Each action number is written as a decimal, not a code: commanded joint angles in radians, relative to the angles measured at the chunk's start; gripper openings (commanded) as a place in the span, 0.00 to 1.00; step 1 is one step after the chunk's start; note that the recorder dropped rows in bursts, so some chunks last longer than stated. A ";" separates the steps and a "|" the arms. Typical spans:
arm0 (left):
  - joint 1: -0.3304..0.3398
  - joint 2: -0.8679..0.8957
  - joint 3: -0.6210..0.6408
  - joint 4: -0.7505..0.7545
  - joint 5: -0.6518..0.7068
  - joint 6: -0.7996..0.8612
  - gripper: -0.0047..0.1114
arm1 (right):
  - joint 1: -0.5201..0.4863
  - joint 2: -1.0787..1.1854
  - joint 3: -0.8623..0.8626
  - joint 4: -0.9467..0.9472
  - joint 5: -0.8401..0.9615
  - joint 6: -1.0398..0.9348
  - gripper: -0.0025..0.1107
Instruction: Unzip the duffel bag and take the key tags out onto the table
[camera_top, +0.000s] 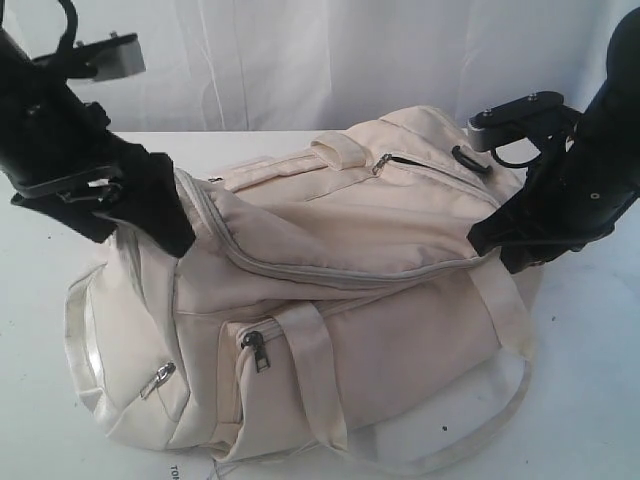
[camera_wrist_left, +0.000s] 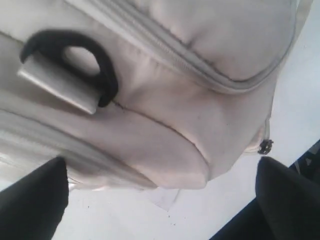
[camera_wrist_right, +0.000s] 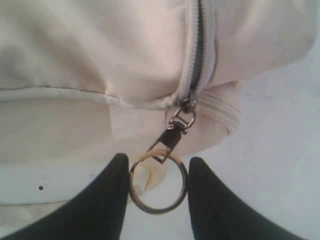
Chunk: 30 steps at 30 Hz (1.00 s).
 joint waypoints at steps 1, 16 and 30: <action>-0.001 -0.011 0.015 0.036 0.019 0.000 0.93 | -0.004 -0.006 0.005 0.007 0.002 -0.012 0.02; -0.001 0.020 0.213 -0.002 -0.333 -0.077 0.53 | -0.003 -0.006 0.005 0.050 -0.008 -0.018 0.02; -0.001 -0.006 0.213 0.497 -0.275 -0.284 0.05 | -0.003 0.002 0.005 0.393 -0.007 -0.151 0.02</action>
